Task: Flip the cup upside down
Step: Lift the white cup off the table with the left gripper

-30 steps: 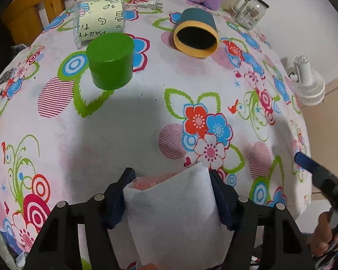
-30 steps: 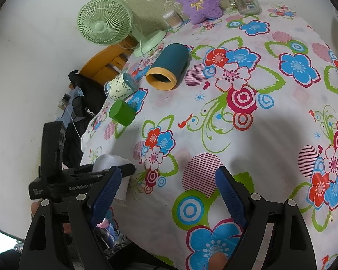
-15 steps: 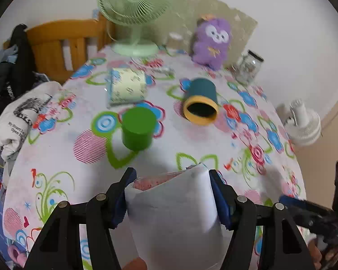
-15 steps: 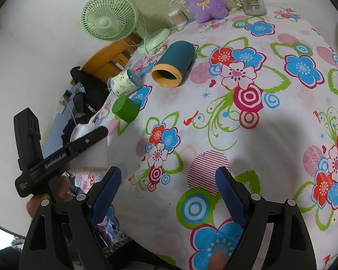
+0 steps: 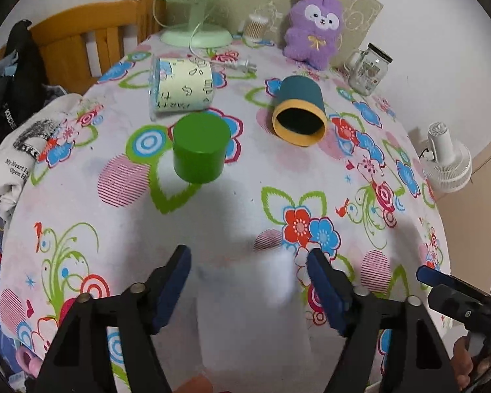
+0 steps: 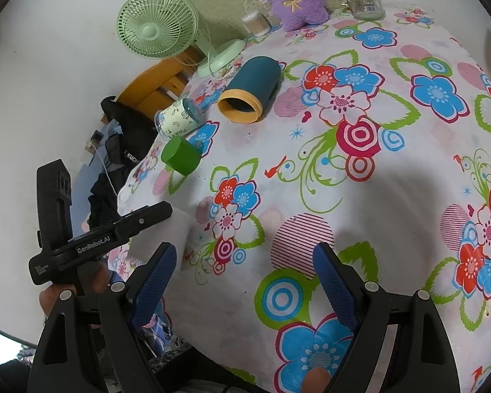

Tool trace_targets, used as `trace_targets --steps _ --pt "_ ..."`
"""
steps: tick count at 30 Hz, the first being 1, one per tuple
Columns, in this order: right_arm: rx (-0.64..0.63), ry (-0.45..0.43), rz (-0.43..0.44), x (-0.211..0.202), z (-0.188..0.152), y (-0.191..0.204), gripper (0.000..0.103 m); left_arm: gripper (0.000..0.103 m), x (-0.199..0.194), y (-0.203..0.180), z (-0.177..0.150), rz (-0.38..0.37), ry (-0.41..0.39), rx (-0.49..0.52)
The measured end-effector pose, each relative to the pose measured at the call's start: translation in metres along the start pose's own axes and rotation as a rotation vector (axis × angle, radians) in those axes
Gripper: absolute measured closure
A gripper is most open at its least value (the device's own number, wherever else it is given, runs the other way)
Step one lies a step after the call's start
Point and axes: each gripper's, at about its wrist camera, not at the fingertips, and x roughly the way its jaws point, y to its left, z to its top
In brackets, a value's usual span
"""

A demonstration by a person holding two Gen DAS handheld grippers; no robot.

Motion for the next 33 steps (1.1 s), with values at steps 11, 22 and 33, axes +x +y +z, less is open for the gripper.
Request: trace_targets --steps 11,22,33 --pt "0.008 -0.001 0.0 -0.001 -0.001 -0.002 0.016 0.014 0.018 0.0 0.016 -0.007 0.148 0.027" --pt "0.028 -0.006 -0.004 -0.003 -0.001 -0.009 0.016 0.045 0.03 0.005 0.019 -0.021 0.214 0.024" --pt "0.021 -0.003 0.003 0.0 -0.001 -0.005 0.016 0.045 -0.029 -0.002 0.031 -0.008 -0.138 0.0"
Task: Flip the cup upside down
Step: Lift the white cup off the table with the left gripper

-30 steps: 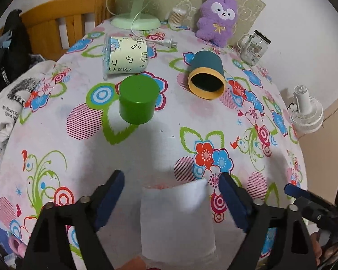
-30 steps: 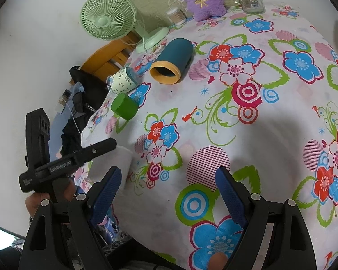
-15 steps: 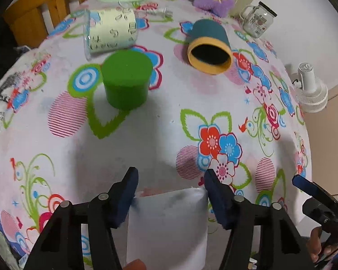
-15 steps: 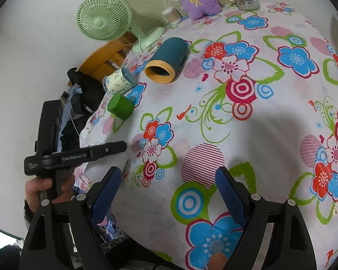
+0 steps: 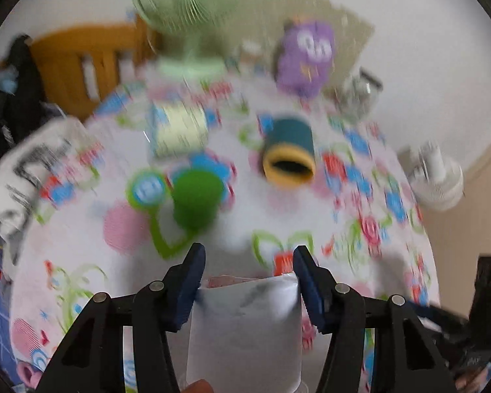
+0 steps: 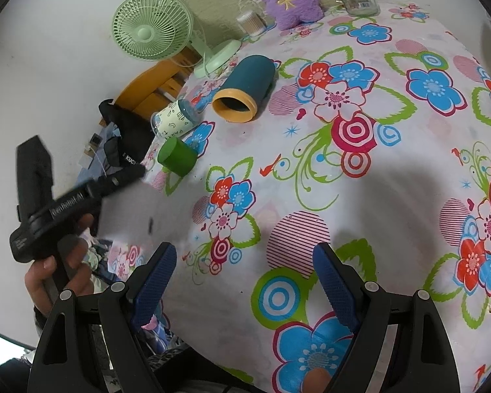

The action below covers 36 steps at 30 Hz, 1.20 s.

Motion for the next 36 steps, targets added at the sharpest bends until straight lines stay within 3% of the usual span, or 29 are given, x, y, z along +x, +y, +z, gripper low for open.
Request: trace_targets --steps 8,12,23,31,34,36 --pt "-0.013 0.001 0.004 0.001 -0.002 0.003 0.016 0.045 0.0 0.008 -0.018 0.145 -0.285 -0.062" --pt "-0.03 0.0 0.005 0.0 -0.003 0.006 0.016 0.045 0.0 0.011 -0.036 0.166 -0.346 -0.08" --pt "-0.062 0.011 0.029 0.006 -0.005 0.016 0.016 0.045 0.009 0.002 -0.072 0.158 -0.298 -0.037" --pt "-0.075 0.008 0.028 0.005 -0.005 0.02 0.016 0.045 -0.007 -0.002 -0.061 0.162 -0.319 -0.024" --pt "-0.073 0.007 0.027 0.005 -0.006 0.02 0.016 0.041 -0.01 -0.002 -0.054 0.139 -0.263 -0.013" --pt "-0.071 0.009 0.025 0.004 -0.006 0.019 0.016 0.028 -0.007 0.001 -0.049 0.085 -0.173 -0.022"
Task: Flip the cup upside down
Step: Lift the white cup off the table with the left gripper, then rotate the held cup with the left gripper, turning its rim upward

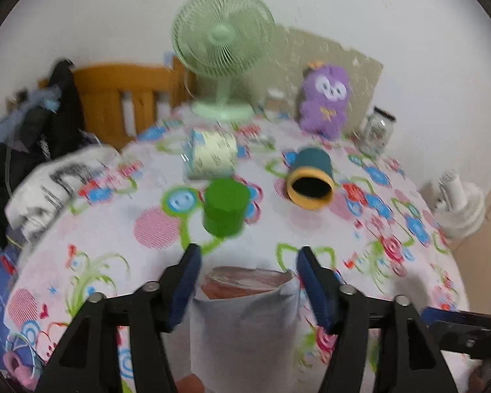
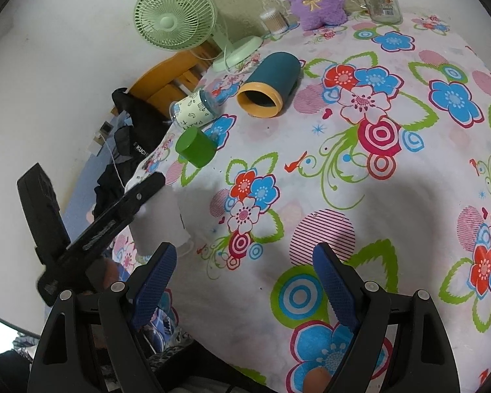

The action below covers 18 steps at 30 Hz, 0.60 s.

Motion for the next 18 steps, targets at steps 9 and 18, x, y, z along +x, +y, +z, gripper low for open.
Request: trace_targets --steps 9,18 --pt "0.001 0.001 0.001 0.0 -0.001 -0.001 0.016 0.0 0.014 0.004 0.019 -0.134 0.239 -0.002" --pt "0.019 0.0 -0.002 0.001 -0.003 -0.009 0.016 0.0 0.055 0.032 0.027 -0.139 0.511 -0.152"
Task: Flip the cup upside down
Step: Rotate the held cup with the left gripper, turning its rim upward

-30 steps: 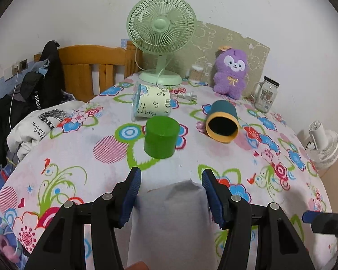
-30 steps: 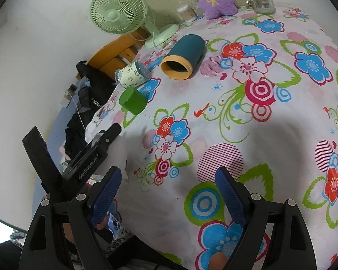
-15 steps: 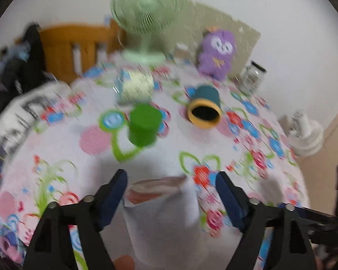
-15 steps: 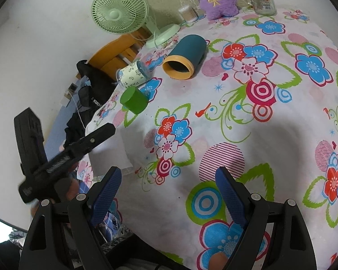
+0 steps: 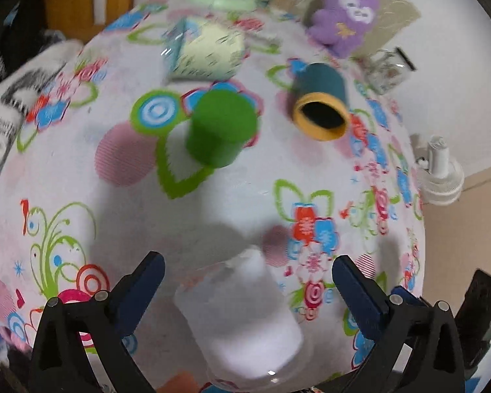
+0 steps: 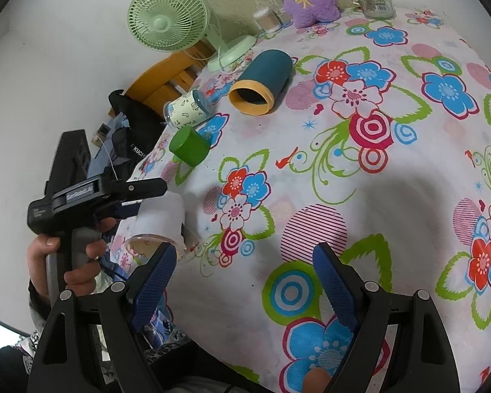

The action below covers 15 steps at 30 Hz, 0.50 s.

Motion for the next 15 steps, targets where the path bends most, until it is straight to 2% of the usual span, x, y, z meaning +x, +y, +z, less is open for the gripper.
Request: trace_targets --steps 2,5,7,9,12,15 --pt "-0.01 -0.008 -0.007 0.002 0.0 -0.002 0.016 0.003 0.004 0.006 0.0 -0.011 0.018 -0.032" --pt "-0.008 -0.001 -0.008 0.005 0.001 -0.004 0.016 0.014 0.006 0.012 0.002 -0.006 0.018 -0.059" --pt "-0.009 0.0 -0.006 0.006 0.002 -0.004 0.016 0.029 0.009 0.013 0.003 -0.002 0.034 -0.057" --pt "-0.012 -0.001 -0.005 0.007 0.003 -0.003 0.016 0.038 0.012 0.012 0.004 -0.005 0.049 -0.051" --pt "-0.014 -0.001 -0.004 0.007 0.003 -0.003 0.016 0.046 0.012 0.011 0.006 -0.009 0.047 -0.047" --pt "-0.017 0.001 -0.007 0.008 0.003 -0.002 0.016 0.048 0.008 0.011 0.006 -0.009 0.015 -0.046"
